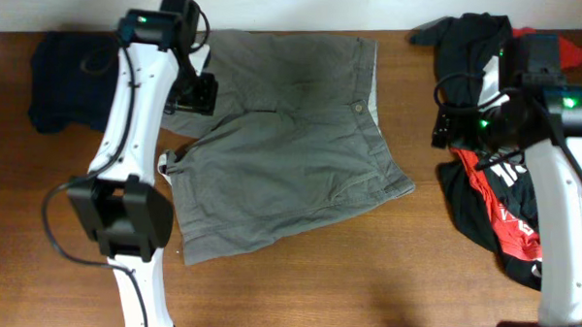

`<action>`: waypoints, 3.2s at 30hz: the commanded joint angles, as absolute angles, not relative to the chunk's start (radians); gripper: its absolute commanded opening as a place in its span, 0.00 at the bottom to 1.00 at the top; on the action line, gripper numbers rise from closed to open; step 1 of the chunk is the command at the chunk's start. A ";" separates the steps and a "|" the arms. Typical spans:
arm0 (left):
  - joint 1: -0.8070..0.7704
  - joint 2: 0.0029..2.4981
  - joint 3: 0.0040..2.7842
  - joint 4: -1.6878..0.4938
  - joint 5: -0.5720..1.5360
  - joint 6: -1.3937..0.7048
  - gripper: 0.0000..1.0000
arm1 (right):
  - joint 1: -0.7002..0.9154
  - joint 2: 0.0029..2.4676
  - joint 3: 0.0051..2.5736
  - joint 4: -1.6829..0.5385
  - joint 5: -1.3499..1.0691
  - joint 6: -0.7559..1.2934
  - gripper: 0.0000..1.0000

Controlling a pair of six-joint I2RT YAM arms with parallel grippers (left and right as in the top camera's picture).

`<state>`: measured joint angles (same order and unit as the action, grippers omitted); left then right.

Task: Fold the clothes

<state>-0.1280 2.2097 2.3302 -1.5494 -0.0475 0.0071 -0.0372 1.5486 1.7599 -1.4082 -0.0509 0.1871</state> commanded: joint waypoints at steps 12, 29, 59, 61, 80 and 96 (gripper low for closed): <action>-0.148 1.867 2.354 -1.688 0.031 -0.007 0.70 | -0.033 1.348 1.758 -1.530 -0.072 0.181 0.92; -0.170 1.317 1.569 -1.433 -0.067 -0.478 0.79 | -0.033 1.314 1.580 -1.448 -0.047 0.291 0.92; -0.170 1.314 0.706 -0.825 0.090 -0.576 0.73 | -0.021 1.577 1.184 -0.956 -0.114 0.187 0.93; -0.170 1.315 0.694 -0.823 0.089 -0.577 0.72 | -0.012 1.584 1.183 -0.948 -0.113 0.187 0.93; -0.169 1.533 0.683 -0.756 0.053 -0.611 0.72 | -0.004 1.596 1.183 -0.923 -0.113 0.187 0.93; -0.152 1.536 0.725 -0.762 0.030 -0.608 0.01 | -0.004 1.605 1.182 -0.892 -0.120 0.188 0.83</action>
<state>-0.1696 1.5154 0.7086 -0.7502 0.0406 -0.6102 -0.0105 1.5890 1.1904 -0.9031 -0.1066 0.1936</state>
